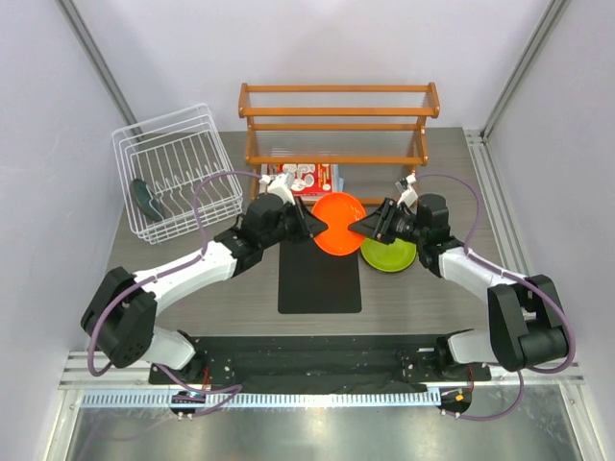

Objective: Unload the plates from the dish rack

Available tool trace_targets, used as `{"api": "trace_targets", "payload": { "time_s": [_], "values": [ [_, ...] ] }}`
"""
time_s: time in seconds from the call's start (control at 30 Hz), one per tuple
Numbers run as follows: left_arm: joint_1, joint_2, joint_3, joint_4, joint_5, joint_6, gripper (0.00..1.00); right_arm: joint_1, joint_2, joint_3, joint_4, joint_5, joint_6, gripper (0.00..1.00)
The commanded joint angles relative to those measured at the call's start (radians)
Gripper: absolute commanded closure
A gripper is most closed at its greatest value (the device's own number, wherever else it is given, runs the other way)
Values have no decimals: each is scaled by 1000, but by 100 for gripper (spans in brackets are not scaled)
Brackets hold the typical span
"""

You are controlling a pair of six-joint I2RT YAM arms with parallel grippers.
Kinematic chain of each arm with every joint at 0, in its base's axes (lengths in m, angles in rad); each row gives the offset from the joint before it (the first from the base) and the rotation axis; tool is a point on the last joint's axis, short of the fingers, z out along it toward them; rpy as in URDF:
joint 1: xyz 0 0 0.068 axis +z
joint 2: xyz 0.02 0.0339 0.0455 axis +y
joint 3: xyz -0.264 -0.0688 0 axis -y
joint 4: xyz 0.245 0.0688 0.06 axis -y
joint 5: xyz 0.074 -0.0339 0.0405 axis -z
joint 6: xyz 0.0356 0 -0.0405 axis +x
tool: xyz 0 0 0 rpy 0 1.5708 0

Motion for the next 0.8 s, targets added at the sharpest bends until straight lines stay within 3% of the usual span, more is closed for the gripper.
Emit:
{"api": "trace_targets", "payload": {
  "time_s": [0.0,0.07,0.1,0.13,0.23,0.3,0.47,0.67,0.77],
  "values": [
    [-4,20,9,95,35,-17,100,8,-3,-10,113,-37,27,95],
    [-4,25,11,88,21,-12,98,8,-31,-13,58,18,7,99],
    [-6,25,13,66,5,-5,73,8,-43,-7,17,47,-40,99],
    [-4,20,16,48,-8,4,57,6,-82,7,-84,85,-64,99],
    [-4,0,32,-48,-86,55,26,-15,-144,29,-247,256,-142,99],
    [-4,-35,49,-124,-181,99,15,-41,-192,36,-313,334,-154,99],
    [-3,-139,60,-319,-492,196,1,-159,-229,38,-486,408,-202,99],
    [-2,-289,46,-402,-770,311,1,-219,-176,39,-568,423,-240,99],
    [14,-335,40,-421,-843,345,1,-227,-160,33,-567,435,-248,99]
  ]
}}
